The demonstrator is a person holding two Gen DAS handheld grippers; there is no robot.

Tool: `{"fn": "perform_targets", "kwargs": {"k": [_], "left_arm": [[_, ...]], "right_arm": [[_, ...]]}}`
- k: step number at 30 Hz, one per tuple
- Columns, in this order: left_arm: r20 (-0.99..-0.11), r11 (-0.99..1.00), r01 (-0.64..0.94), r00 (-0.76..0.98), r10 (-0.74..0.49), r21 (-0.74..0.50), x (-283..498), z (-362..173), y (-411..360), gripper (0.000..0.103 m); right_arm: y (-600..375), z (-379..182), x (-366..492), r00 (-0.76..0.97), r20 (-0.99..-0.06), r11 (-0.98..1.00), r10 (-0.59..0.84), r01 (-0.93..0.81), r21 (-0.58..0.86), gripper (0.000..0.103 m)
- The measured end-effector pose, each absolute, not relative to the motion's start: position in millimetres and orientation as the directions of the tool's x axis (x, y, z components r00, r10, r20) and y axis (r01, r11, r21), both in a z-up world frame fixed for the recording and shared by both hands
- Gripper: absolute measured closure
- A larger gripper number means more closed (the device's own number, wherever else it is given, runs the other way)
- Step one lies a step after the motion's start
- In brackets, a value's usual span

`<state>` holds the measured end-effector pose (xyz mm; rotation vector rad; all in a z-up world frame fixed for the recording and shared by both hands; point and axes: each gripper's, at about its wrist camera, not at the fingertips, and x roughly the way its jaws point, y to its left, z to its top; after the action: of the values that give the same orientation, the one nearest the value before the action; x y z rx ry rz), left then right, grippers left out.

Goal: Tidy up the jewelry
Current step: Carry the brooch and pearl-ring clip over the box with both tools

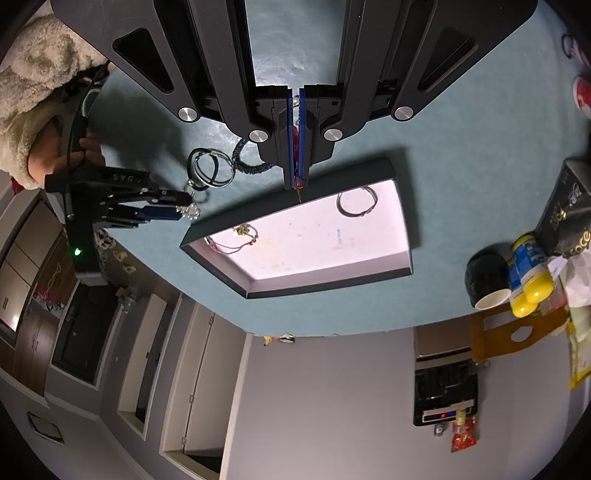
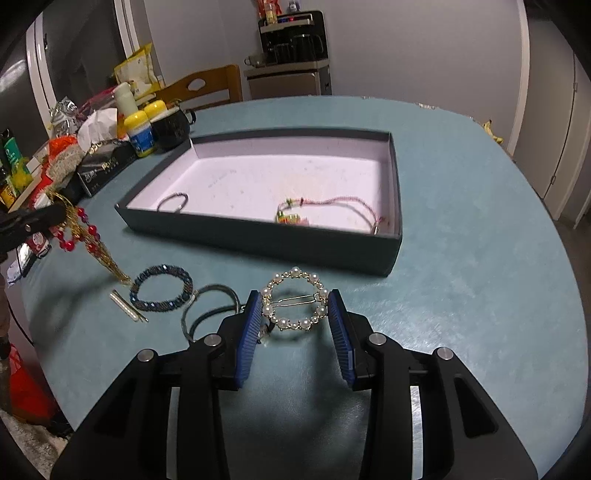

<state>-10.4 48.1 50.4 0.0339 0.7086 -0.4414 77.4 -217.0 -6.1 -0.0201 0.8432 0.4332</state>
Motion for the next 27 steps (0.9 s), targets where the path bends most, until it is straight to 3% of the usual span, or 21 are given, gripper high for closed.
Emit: {"fn": "perform_targets", "kwargs": {"k": [13,27], "left_arm": [[-0.586,0.918,0.388,0.728,-0.356,-0.076,32,80,40,0.101],[-0.57,0.945,0.326,0.777,-0.268,0.0,110,87,21,0.101]], "right_arm": [[-219,48,112,0.701,-0.615,0.92,0.362,-0.375,0.115,0.066],[-215,23,182,0.691,-0.658,0.947,0.298,-0.299,0.115,0.066]]}}
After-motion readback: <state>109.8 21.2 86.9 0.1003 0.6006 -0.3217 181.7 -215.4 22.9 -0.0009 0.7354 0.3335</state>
